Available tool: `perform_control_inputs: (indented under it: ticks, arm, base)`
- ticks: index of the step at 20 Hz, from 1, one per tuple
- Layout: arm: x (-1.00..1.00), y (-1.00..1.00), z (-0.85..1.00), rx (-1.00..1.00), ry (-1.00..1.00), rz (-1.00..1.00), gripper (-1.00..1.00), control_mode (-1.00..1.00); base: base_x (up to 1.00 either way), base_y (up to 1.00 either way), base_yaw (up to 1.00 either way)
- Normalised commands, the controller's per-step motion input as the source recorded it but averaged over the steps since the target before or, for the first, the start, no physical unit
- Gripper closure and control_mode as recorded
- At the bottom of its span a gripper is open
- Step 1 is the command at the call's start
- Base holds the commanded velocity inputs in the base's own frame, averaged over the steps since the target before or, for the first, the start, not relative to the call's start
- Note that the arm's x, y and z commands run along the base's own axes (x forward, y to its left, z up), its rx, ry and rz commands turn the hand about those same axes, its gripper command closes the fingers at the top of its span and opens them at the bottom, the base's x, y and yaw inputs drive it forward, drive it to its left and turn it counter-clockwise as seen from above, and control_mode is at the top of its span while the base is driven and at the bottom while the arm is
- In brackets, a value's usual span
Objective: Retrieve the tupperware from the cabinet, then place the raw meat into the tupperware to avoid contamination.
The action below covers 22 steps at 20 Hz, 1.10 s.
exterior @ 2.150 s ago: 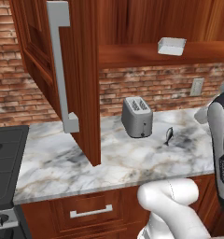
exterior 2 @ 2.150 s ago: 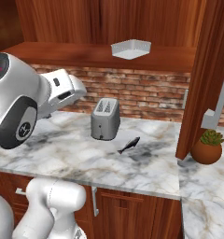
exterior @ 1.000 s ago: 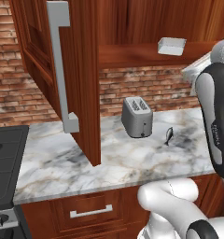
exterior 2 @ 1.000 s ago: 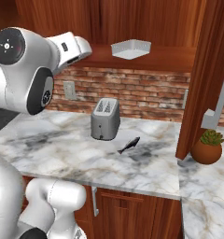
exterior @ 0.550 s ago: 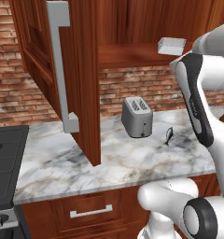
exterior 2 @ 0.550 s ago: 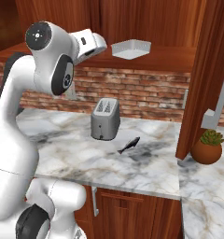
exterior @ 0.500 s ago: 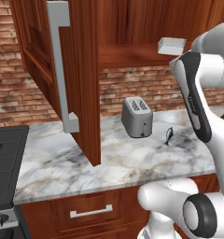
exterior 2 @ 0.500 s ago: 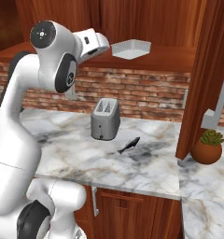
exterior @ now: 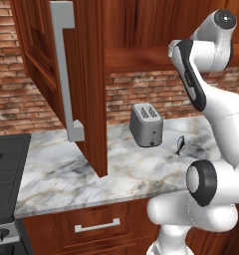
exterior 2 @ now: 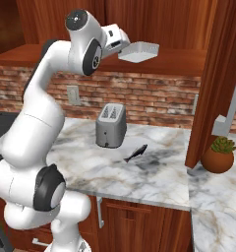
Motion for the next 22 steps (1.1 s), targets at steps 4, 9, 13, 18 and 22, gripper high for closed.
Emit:
perform_control_inputs:
  ticks: [4, 9, 13, 18, 22]
  arm:
    - [0.84, -0.21, -0.01, 0.0, 0.06, 0.0, -1.0, -1.0]
    - [0.51, -0.13, -0.05, 0.0, 0.01, 0.0, -1.0, -1.0]
    - [0.44, -0.05, -0.35, 0.0, 0.03, 0.0, -1.0, -1.0]
    - [0.52, -0.1, -0.22, 0.0, 0.03, 0.0, -1.0, -1.0]
    - [0.32, -0.16, 0.08, 0.0, 0.01, 0.0, -1.0, -1.0]
  base:
    - [0.0, 0.0, 0.0]
    - [0.0, 0.0, 0.0]
    - [0.0, 0.0, 0.0]
    - [0.0, 0.0, 0.0]
    - [0.0, 0.0, 0.0]
